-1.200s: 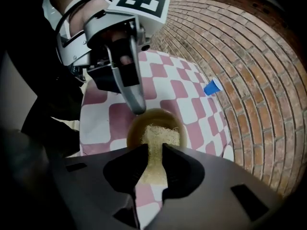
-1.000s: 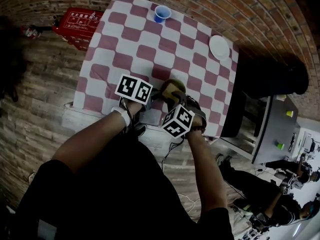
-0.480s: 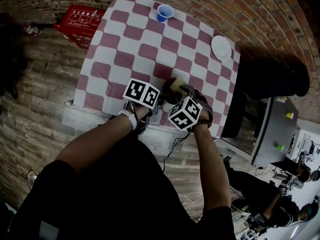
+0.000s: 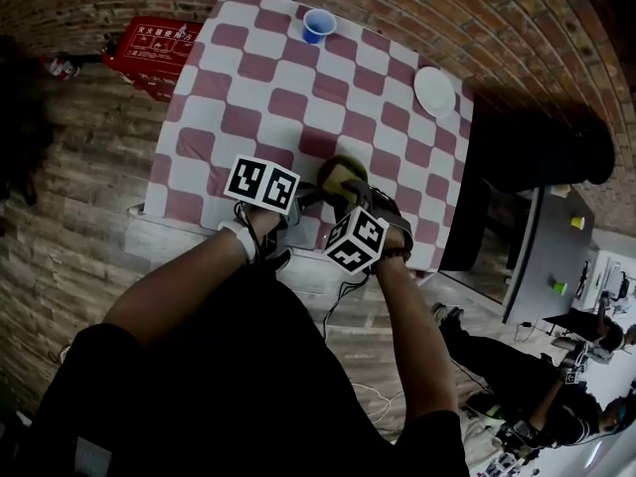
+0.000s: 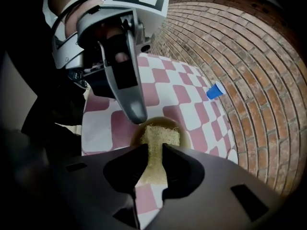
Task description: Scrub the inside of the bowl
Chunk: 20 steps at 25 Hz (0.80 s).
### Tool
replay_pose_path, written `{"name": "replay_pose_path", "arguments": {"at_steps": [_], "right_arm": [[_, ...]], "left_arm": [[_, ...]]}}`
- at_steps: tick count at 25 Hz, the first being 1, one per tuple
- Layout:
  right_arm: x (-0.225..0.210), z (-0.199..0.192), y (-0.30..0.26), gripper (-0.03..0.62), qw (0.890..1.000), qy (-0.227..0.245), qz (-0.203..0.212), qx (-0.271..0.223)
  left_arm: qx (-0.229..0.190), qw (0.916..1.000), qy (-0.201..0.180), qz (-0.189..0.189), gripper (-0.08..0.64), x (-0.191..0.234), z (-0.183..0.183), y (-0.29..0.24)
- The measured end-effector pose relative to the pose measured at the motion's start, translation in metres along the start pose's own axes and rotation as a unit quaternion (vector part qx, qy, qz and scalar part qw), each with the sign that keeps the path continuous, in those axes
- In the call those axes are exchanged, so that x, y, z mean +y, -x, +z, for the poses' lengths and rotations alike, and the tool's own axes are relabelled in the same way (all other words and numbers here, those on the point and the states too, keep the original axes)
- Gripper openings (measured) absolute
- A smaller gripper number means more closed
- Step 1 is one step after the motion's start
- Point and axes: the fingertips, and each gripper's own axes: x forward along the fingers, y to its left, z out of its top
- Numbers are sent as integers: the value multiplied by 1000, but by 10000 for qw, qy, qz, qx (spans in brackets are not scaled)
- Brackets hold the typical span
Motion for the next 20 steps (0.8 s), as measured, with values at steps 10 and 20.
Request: {"name": "replay_pose_path", "arguments": {"at_steps": [10, 20], "right_arm": [[-29, -9, -9, 103, 9986, -481, -228, 11], [-18, -18, 21, 103, 9968, -627, -352, -357]], "left_arm": [[-223, 9992, -319, -40, 94, -7, -16, 56], [-86, 9983, -577, 2, 94, -20, -36, 86]]}}
